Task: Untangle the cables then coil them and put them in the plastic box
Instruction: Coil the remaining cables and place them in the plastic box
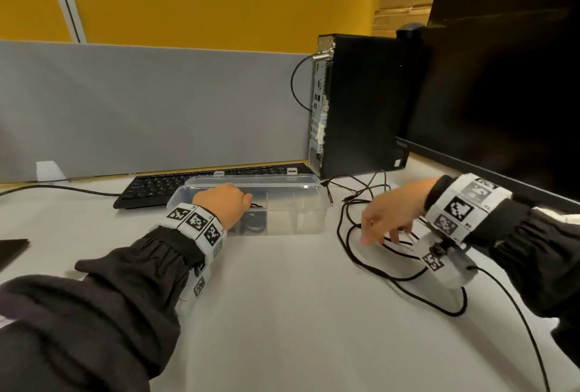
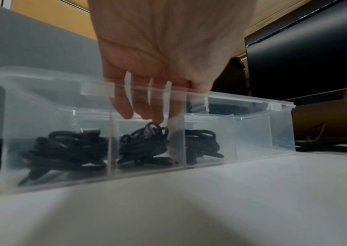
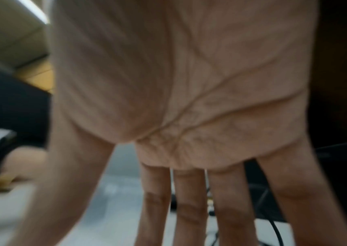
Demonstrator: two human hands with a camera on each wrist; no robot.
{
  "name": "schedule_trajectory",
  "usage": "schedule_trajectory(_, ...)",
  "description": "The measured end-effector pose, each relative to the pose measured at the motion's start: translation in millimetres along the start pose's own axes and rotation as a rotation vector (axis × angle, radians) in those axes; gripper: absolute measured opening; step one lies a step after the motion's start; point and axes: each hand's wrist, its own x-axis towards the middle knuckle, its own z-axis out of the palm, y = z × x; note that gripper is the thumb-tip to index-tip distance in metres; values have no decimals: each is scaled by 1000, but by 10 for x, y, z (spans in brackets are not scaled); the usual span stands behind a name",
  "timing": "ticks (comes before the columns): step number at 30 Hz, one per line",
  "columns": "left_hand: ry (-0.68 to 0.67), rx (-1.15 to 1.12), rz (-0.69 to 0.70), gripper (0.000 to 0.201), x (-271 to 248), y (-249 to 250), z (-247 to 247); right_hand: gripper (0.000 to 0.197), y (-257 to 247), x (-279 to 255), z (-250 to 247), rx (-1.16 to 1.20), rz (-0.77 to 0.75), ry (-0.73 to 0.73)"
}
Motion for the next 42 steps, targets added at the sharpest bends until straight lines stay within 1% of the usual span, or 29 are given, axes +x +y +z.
schedule_trajectory(2,45,32,-5,45,-49,16,-18,41,9,-29,187,-130,23,-100)
schedule_trajectory(3,83,58,1,42,-82,31,-36,37,16,-33,268,-179,22,-126)
schedule_trajectory(5,210,84,62,35,-168,108,-93,21,44,-50,364,-240,-13,-93)
schedule_trajectory(6,274,51,117,33,-225,188,-123,16,61,-76,376,-252,-33,-43)
schedule_trajectory(7,305,-9,190,32,-291,298,-152,14,75,-117,367,-249,-49,21)
schedule_trajectory(8,297,-93,276,32,-371,433,-185,13,80,-171,341,-232,-63,93)
schedule_trajectory(9,249,-181,362,34,-447,593,-204,12,77,-234,312,-205,-81,168)
schedule_trajectory(10,175,-253,436,39,-515,765,-211,12,58,-309,279,-155,-112,238)
schedule_trajectory(11,93,-324,492,45,-571,925,-210,11,31,-390,252,-71,-156,296)
schedule_trajectory(12,40,-422,534,49,-604,1067,-208,13,-1,-474,231,42,-216,350)
schedule_trajectory(13,37,-550,557,46,-620,1172,-217,14,-36,-557,216,157,-280,410)
schedule_trajectory(14,86,-689,553,36,-620,1238,-247,14,-65,-633,198,253,-336,475)
schedule_trajectory(15,162,-804,520,27,-614,1269,-304,13,-81,-702,178,327,-382,535)
schedule_trajectory(16,220,-892,477,27,-601,1271,-372,11,-84,-756,156,386,-414,587)
schedule_trajectory(18,274,-1017,400,33,-570,1186,-511,11,-65,-833,107,458,-437,662)
schedule_trajectory(20,333,-1079,326,34,-534,1007,-658,15,10,-874,39,429,-409,738)
schedule_trajectory(22,409,-1133,219,36,-490,754,-781,23,145,-882,-27,314,-339,817)
schedule_trajectory(23,443,-1150,167,38,-468,610,-832,29,234,-869,-49,275,-300,844)
schedule_trajectory(25,485,-1100,103,40,-462,353,-918,35,418,-823,-53,271,-232,861)
schedule_trajectory(28,539,-1040,40,44,-496,70,-1021,34,612,-734,-30,269,-173,887)
schedule_trajectory(31,586,-1091,-99,41,-512,-238,-1099,30,800,-622,5,277,-76,936)
schedule_trajectory(33,603,-1112,-192,35,-532,-469,-1136,31,984,-518,55,317,40,937)
schedule_trajectory(35,603,-1085,-245,31,-555,-636,-1134,34,1160,-405,109,363,160,916)
schedule_trajectory(38,502,-1033,-247,25,-567,-714,-1086,36,1285,-293,93,434,290,942)
schedule_trajectory(40,433,-1060,-237,21,-598,-720,-1068,38,1273,-295,33,468,340,982)
schedule_trajectory(41,412,-1090,-235,21,-627,-716,-1069,39,1264,-311,8,466,342,995)
schedule_trajectory(42,396,-1115,-232,22,-652,-717,-1075,38,1245,-339,-9,429,317,970)
